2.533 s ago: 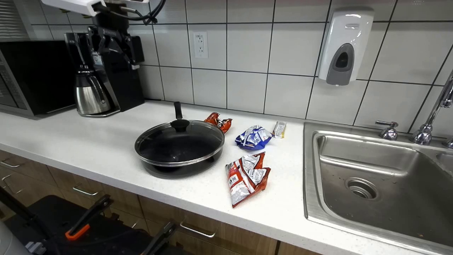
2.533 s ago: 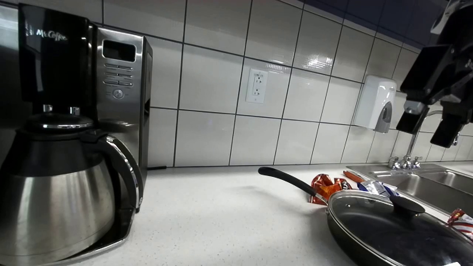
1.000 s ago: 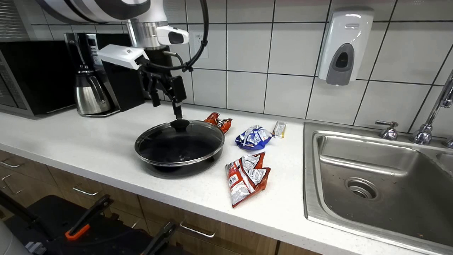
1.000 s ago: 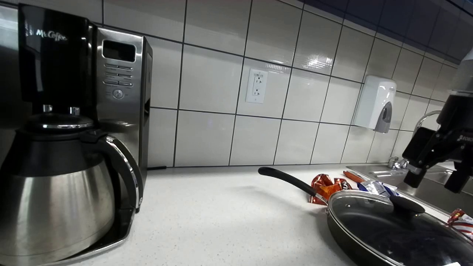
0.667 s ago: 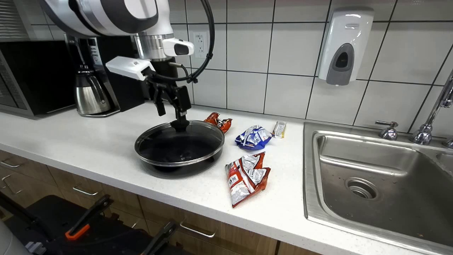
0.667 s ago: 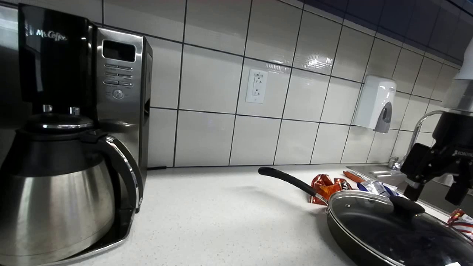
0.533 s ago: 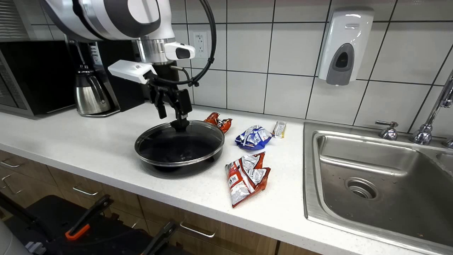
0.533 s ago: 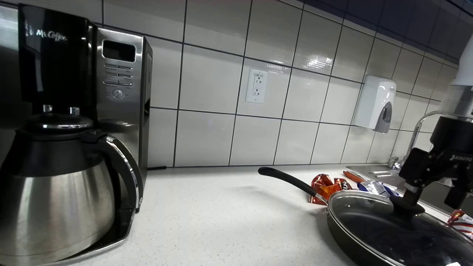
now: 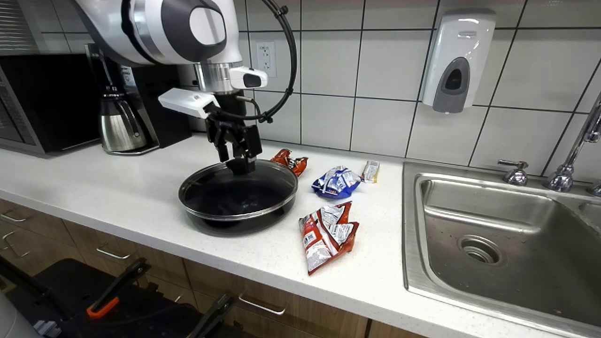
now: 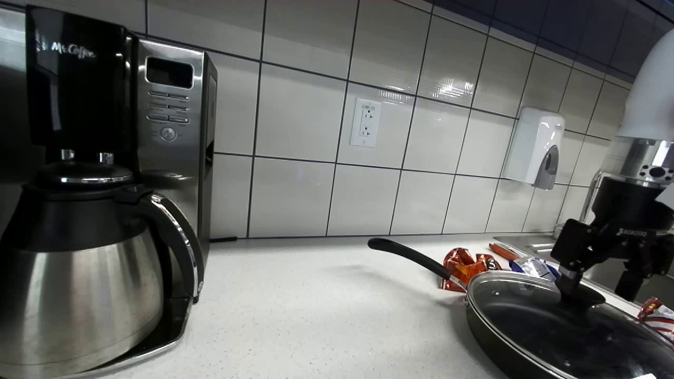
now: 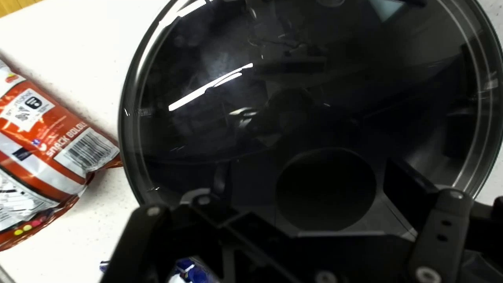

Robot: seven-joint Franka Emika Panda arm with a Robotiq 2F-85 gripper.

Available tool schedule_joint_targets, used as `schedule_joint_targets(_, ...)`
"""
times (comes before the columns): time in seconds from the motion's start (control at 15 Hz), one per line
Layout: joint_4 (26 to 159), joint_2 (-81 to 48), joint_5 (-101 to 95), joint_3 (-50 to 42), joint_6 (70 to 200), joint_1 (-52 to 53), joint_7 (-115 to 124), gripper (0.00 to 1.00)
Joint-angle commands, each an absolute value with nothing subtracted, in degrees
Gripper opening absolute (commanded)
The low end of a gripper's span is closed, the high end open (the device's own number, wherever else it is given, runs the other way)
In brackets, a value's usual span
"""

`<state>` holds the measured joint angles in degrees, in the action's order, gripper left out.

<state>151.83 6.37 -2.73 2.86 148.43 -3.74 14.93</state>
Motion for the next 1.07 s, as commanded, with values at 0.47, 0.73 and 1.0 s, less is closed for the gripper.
schedule_joint_targets(0.47,145.66,-0.53,-3.77,1.98,148.47,-1.90,16.08,1.00)
schedule_joint_targets(0.73,144.88,-1.39,-3.74,1.67,148.46,-1.57,16.02,0.74)
schedule_joint_targets(1.0,144.91,-0.37,-3.78,1.18,148.12,-1.25,16.37,0.43)
